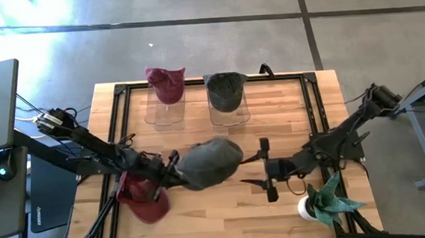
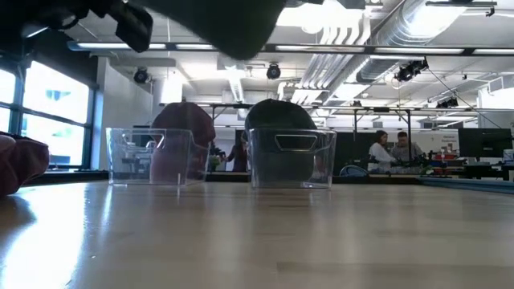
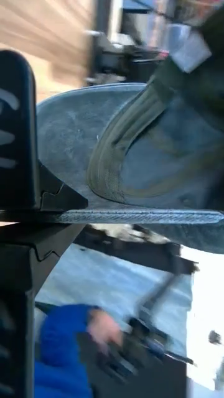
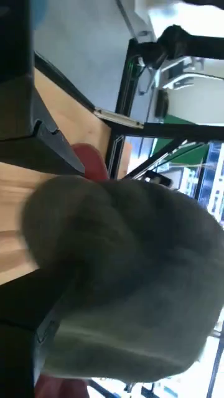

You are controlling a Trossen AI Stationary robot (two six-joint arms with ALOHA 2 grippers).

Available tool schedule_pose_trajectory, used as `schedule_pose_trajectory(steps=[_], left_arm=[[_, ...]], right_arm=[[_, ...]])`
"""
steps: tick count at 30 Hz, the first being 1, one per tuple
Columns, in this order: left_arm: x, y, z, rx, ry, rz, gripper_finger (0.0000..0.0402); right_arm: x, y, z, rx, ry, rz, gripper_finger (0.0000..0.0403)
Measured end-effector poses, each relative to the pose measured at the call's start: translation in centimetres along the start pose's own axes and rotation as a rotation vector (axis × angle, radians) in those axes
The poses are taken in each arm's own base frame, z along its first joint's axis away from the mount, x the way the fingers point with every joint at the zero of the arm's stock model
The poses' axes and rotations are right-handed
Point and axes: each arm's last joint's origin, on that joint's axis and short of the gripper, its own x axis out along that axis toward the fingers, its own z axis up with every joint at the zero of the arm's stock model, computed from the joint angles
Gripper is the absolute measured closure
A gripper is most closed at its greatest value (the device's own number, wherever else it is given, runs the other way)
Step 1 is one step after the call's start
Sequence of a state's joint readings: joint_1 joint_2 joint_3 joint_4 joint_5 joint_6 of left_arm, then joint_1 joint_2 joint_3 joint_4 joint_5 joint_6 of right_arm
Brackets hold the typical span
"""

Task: Pick & Place hat
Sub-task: Put the gray cap into the right transparent bin

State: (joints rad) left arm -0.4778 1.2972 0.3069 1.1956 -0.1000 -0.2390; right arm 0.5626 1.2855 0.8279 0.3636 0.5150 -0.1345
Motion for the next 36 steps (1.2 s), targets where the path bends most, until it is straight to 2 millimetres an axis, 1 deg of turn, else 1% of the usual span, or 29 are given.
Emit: schedule_pose_trajectory(steps=[3, 6, 9, 13, 18, 20, 23, 26, 29, 34, 36], left_arm=[[0.7, 0.0, -0.2, 0.012, 0.070, 0.043, 0.0401], [1.1, 0.1, -0.4, 0.017, 0.116, 0.071, 0.0401], [1.3, 0.0, -0.2, 0.018, 0.111, 0.071, 0.0401], [1.2, 0.2, -0.4, 0.025, 0.125, 0.099, 0.0401], [1.2, 0.2, -0.4, 0.025, 0.128, 0.103, 0.0401], [1.2, 0.2, -0.4, 0.026, 0.129, 0.104, 0.0401], [1.2, 0.2, -0.4, 0.036, 0.132, 0.103, 0.0401], [1.2, 0.2, -0.6, 0.069, 0.153, 0.105, 0.0401], [1.1, 0.4, -1.1, 0.099, 0.208, 0.114, 0.0401], [0.8, 0.5, -1.9, 0.195, 0.306, 0.092, 0.0401], [0.9, 0.4, -1.9, 0.213, 0.308, 0.078, 0.0401]], right_arm=[[0.9, 0.2, 2.0, -0.085, 0.026, -0.008, 0.0139], [1.5, 0.3, 4.1, -0.179, 0.110, -0.106, 0.0113], [2.2, 0.6, 5.1, -0.280, 0.215, -0.190, 0.0097], [4.0, 1.5, 4.6, -0.366, 0.318, -0.209, 0.0092], [6.2, 2.1, 2.9, -0.453, 0.418, -0.427, 0.0099], [6.7, 2.0, 2.4, -0.427, 0.441, -0.416, 0.0107], [7.1, 1.6, 1.7, -0.304, 0.476, -0.234, 0.0131], [7.3, 0.9, 1.7, -0.165, 0.492, -0.050, 0.0176], [7.3, 0.2, 2.1, -0.069, 0.486, 0.145, 0.0240], [7.4, -0.3, 2.3, 0.114, 0.480, 0.613, 0.0354], [7.7, -0.8, 2.2, 0.149, 0.471, 0.686, 0.0383]])
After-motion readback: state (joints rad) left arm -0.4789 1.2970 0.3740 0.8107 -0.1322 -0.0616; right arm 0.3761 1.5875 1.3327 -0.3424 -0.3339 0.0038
